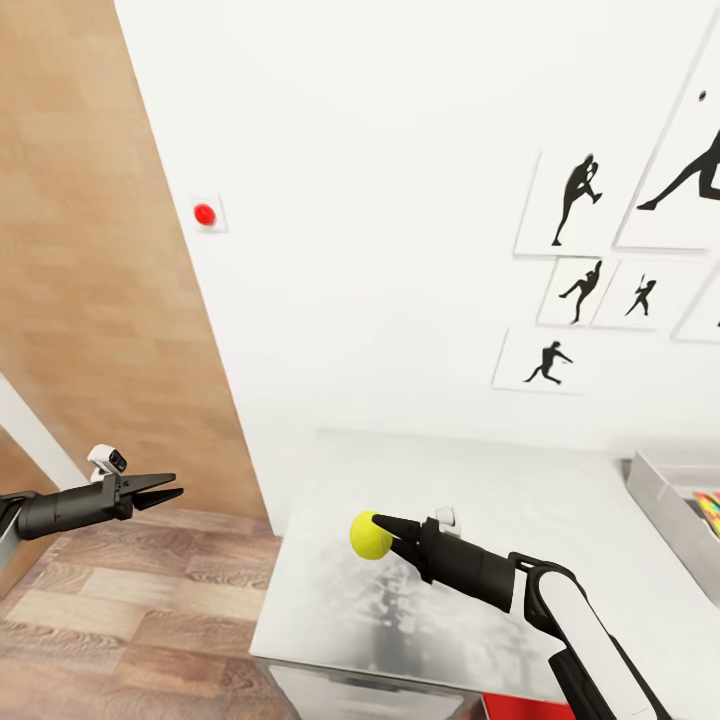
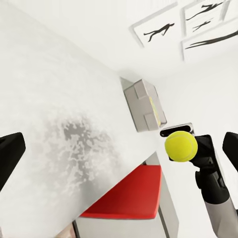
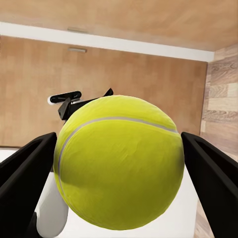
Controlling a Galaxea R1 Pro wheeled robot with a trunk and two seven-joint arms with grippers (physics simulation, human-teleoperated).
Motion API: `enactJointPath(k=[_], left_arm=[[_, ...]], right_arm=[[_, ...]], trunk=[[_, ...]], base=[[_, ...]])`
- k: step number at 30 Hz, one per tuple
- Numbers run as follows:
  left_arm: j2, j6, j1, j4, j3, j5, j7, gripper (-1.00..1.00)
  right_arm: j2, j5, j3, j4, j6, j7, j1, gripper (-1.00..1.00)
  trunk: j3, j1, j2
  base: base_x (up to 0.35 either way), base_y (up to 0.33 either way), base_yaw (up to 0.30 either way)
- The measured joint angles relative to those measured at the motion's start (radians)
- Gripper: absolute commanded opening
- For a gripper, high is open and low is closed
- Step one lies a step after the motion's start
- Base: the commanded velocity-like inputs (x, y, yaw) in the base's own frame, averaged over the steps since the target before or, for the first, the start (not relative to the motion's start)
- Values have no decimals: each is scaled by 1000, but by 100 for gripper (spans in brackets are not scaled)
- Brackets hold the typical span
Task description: Put all the toys in the child's room - the three board games (two on the bed and one on the table), the two jigsaw puzzles on the table, and the tennis ball on the table - inside the toy box on the table in the child's room.
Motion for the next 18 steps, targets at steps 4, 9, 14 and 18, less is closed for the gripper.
enactJointPath(k=[4, 9, 14, 18], left_arm=[[0, 0, 0, 0, 0, 0, 0, 100], [0, 0, 0, 0, 0, 0, 0, 100], [0, 0, 0, 0, 0, 0, 0, 100], [0, 0, 0, 1, 0, 0, 0, 100]], right_arm=[[0, 0, 0, 0, 0, 0, 0, -100], [0, 0, 1, 0, -1, 0, 0, -100], [0, 0, -6, 0, -1, 0, 0, -100], [0, 0, -7, -1, -1, 0, 0, -100]], trunk=[[7, 0, 0], [15, 0, 0], [23, 0, 0], [29, 0, 0]], base=[[0, 0, 69], [0, 0, 66], [0, 0, -33], [0, 0, -160]])
